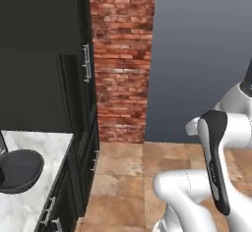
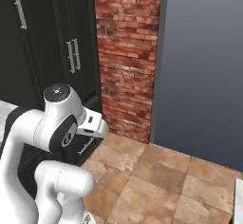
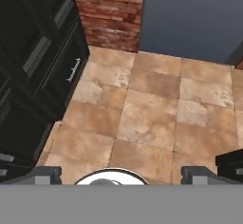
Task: Pick the egg and butter from the fridge and place them by the bowl for mixing.
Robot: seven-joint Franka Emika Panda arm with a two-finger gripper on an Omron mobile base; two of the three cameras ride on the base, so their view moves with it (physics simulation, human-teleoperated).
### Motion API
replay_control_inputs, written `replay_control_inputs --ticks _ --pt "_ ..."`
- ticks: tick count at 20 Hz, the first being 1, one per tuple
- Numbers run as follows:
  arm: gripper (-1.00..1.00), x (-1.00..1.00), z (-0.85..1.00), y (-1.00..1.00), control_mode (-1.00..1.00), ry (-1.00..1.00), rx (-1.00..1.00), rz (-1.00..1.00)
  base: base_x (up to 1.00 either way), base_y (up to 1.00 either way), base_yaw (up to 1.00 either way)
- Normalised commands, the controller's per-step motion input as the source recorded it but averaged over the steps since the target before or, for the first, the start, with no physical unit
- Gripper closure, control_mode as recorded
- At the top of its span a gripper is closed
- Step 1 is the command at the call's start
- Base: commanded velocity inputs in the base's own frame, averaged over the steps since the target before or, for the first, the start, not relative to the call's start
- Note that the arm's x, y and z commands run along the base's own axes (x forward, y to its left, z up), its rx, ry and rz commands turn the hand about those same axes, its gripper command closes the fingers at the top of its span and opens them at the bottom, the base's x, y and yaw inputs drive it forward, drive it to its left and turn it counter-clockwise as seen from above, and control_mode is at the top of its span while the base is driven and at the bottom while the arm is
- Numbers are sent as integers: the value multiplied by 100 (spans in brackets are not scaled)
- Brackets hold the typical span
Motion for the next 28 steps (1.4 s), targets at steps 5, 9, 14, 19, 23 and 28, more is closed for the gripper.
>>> replay_control_inputs --ticks 5,9,14,19,23,28 --pt "-100 0 0 0 100 0 0 0 1 7 -90" --pt "-100 0 0 0 100 0 0 0 31 1 -61" --pt "-100 0 0 0 100 0 0 0 55 8 -41" --pt "-100 0 0 0 100 0 0 0 72 14 -25" --pt "-100 0 0 0 100 0 0 0 77 19 -21" --pt "-100 0 0 0 100 0 0 0 62 23 -36"
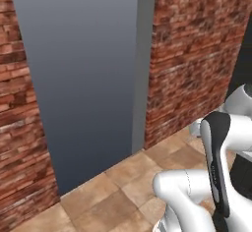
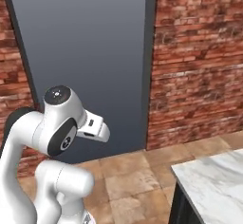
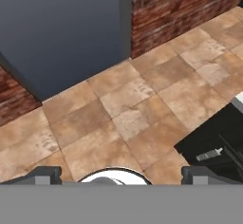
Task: Pick the egg and butter from the fridge and place them by the bowl for mixing.
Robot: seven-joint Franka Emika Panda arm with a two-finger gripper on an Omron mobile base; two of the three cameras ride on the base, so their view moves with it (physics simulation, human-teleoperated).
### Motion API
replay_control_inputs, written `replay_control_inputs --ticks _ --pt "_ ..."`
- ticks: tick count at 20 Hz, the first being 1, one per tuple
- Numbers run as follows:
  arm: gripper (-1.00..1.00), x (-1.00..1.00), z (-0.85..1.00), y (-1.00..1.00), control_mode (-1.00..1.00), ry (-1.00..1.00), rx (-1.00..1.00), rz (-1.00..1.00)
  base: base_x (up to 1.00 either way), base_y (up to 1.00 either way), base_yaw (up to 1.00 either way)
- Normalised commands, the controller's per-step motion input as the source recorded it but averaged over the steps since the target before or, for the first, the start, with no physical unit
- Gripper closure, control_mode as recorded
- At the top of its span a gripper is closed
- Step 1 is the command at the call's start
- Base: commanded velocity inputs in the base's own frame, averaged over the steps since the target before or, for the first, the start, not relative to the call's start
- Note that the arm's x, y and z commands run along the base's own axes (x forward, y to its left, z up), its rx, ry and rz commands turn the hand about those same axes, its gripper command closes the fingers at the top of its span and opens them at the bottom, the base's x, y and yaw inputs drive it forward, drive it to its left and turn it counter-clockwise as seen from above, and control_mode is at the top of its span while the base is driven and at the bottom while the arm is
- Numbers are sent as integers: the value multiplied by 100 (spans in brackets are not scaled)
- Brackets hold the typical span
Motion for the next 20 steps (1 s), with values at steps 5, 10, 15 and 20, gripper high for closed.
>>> replay_control_inputs --ticks 5,10,15,20 --pt "-100 0 0 0 100 0 0 0 45 22 -53" --pt "-100 0 0 0 100 0 0 0 45 19 -52" --pt "-100 0 0 0 100 0 0 0 51 23 -45" --pt "-100 0 0 0 100 0 0 0 60 26 -36"
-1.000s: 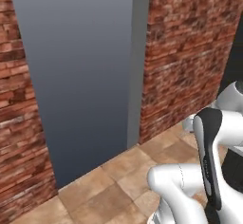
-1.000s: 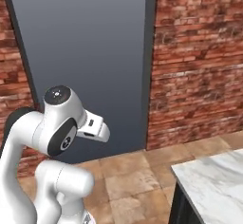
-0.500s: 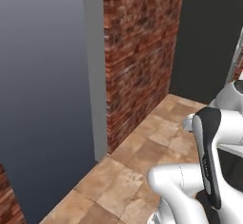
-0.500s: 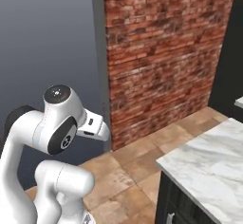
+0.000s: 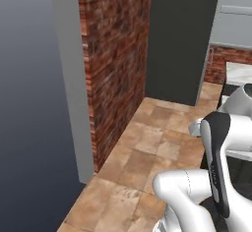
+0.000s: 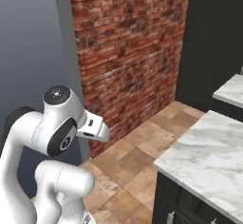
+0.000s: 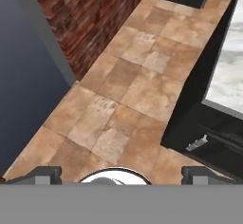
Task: Pick the egg and butter from the fridge and place them by the bowl for mixing.
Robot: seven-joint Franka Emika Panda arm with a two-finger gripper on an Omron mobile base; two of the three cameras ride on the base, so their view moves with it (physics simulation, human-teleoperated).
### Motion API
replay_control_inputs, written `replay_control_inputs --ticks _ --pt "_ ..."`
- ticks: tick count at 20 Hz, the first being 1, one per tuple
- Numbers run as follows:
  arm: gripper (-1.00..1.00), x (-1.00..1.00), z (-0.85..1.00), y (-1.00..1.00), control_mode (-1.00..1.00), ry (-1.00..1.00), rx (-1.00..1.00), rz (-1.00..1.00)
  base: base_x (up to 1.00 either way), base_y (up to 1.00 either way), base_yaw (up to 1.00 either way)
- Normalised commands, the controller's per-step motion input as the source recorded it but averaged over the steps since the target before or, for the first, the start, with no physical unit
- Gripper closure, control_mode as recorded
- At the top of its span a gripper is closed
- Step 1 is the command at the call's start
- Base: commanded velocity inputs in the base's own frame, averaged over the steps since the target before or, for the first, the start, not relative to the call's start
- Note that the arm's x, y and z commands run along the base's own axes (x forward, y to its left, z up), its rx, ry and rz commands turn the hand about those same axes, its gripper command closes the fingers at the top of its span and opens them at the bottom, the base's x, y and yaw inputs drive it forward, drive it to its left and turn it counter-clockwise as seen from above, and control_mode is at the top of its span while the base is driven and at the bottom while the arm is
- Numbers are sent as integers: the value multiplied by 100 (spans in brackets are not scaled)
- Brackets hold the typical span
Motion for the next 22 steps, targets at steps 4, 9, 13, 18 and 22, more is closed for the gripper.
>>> replay_control_inputs --ticks 4,9,13,18,22 --pt "-100 0 0 0 100 0 0 0 68 26 -28" --pt "-100 0 0 0 100 0 0 0 71 23 -25" --pt "-100 0 0 0 100 0 0 0 77 17 -18" --pt "-100 0 0 0 100 0 0 0 72 17 -23" --pt "-100 0 0 0 100 0 0 0 72 17 -24"
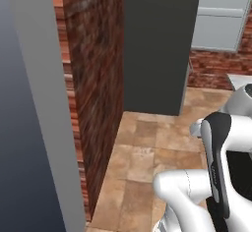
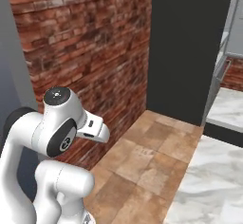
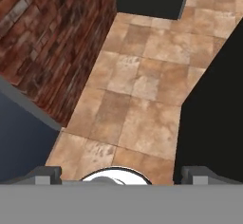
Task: Pick the egg and butter from the fridge and place them by the bowl for mixing.
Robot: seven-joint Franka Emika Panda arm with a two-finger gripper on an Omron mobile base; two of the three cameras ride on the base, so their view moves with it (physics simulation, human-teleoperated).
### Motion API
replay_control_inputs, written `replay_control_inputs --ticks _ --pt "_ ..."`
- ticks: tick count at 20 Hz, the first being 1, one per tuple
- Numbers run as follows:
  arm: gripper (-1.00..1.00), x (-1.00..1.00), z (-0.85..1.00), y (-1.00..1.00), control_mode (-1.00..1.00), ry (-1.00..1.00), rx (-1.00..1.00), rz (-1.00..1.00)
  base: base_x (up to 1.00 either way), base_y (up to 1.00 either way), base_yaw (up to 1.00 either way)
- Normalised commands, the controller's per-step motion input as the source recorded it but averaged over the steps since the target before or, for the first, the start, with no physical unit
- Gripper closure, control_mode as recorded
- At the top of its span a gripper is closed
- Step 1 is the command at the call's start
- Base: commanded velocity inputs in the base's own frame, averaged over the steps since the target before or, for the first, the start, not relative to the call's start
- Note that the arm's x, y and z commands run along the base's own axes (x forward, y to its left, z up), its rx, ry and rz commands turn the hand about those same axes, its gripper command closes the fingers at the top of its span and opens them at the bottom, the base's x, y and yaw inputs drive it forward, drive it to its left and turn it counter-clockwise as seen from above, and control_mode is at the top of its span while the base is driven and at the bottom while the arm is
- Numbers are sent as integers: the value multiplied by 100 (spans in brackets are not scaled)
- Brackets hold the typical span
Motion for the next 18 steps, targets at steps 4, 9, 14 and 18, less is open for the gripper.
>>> replay_control_inputs --ticks 4,9,14,18 --pt "-100 0 0 0 100 0 0 0 72 17 -23" --pt "-100 0 0 0 100 0 0 0 73 16 -22" --pt "-100 0 0 0 100 0 0 0 75 16 -21" --pt "-100 0 0 0 100 0 0 0 74 15 -21"
